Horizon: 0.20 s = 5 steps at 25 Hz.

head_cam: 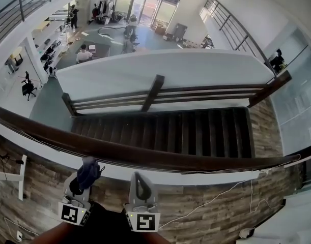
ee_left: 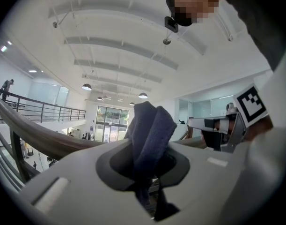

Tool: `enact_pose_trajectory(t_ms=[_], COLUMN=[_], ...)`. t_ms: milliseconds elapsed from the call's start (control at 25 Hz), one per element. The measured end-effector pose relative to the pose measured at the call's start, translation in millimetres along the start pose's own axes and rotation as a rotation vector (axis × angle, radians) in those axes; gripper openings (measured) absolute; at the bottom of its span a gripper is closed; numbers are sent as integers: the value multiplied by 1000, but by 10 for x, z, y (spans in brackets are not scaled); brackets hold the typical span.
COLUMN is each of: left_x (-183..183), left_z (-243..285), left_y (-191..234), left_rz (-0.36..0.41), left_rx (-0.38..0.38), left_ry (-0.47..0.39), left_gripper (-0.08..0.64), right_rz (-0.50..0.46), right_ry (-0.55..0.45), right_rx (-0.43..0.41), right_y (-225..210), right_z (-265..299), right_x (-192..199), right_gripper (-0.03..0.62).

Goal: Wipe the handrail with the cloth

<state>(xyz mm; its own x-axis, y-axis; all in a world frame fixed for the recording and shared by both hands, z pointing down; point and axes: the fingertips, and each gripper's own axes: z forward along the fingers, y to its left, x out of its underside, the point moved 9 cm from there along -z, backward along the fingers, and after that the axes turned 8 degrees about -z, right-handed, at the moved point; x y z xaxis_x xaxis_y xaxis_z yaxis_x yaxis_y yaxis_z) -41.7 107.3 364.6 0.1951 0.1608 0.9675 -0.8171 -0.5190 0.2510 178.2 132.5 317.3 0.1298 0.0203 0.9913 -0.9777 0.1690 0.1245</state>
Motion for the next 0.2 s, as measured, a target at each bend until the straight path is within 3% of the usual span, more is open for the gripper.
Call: enact_pose_trajectory(t_ms=[200], left_x=[-19], left_z=[-2], left_y=[-33], left_rz=[4], left_rx=[3], left_ry=[1], left_gripper=[54], right_rz=[-18], right_ry=[-9], right_rx=[-9], right_y=[17], right_z=[-17], right_x=[-42], right_gripper=[0])
